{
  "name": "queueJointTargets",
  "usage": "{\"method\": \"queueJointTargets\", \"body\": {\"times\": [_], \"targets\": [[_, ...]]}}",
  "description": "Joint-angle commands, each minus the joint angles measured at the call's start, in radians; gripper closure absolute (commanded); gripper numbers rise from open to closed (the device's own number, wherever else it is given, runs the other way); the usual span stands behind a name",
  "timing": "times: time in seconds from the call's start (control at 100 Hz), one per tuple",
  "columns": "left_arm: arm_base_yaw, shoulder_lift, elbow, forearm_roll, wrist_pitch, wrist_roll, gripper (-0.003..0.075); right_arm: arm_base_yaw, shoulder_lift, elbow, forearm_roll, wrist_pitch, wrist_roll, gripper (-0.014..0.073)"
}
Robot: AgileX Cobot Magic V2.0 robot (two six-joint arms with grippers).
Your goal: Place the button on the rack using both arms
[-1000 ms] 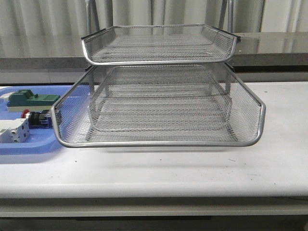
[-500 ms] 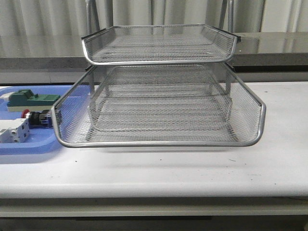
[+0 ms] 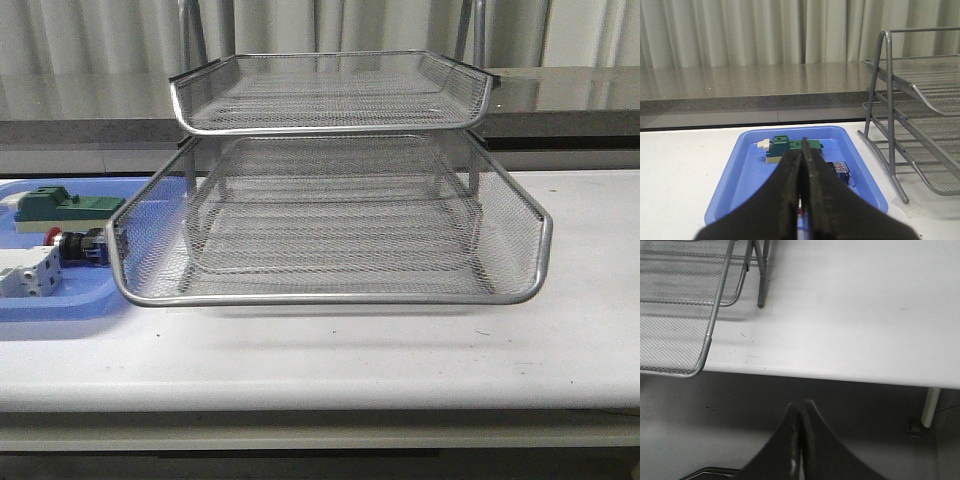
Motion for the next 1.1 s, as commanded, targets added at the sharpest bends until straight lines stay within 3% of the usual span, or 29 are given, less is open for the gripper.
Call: {"method": "queueJointTargets", "body": {"times": [0.0, 0.4, 0.61, 0.82, 1.09], "targets": [[0.004, -0.032, 0.045, -0.007, -0.080, -0.006, 0.0740, -0.001, 0.000, -0.034, -0.008, -0.051, -0.003, 0.0664], [0.004, -0.032, 0.045, -0.007, -0.082, -0.006, 0.0740, -0.001, 0.000, -0.034, -0.007, -0.051, -0.003, 0.0664], [0.004, -0.028, 0.021, -0.049, -0.154, -0.006, 0.0740, -0.001, 0.000, -0.034, -0.007, -0.051, -0.003, 0.0664], [0.004, 0.099, -0.146, -0.215, 0.027, -0.006, 0.0740, -0.001, 0.000, -0.034, -0.007, -0.051, -0.003, 0.0664], [0.004, 0.518, -0.511, -0.132, 0.248, -0.004, 0.0740, -0.001, 0.000, -0.034, -0.007, -0.051, -0.003, 0.0664]]}}
